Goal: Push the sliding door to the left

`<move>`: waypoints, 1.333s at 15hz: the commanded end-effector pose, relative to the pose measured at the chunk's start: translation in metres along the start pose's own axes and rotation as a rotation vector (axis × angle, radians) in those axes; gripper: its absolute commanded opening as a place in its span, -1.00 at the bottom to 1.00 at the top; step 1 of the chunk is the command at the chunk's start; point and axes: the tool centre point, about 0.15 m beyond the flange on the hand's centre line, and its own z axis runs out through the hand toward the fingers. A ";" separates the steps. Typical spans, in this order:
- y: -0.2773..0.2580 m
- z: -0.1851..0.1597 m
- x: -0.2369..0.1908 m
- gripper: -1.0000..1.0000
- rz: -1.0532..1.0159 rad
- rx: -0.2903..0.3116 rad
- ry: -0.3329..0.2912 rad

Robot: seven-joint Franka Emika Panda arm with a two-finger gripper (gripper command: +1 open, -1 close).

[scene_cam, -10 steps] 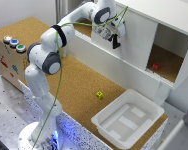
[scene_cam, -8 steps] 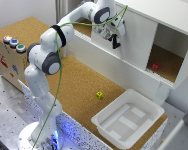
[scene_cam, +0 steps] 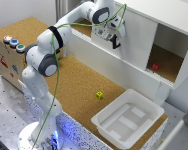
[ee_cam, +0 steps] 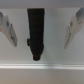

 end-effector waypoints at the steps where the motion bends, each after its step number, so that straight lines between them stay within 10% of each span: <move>1: -0.013 0.017 0.018 1.00 -0.062 0.049 0.090; 19: -0.011 0.023 0.035 1.00 -0.042 0.041 0.015; 20: -0.009 0.023 0.035 -1.00 -0.024 0.044 0.008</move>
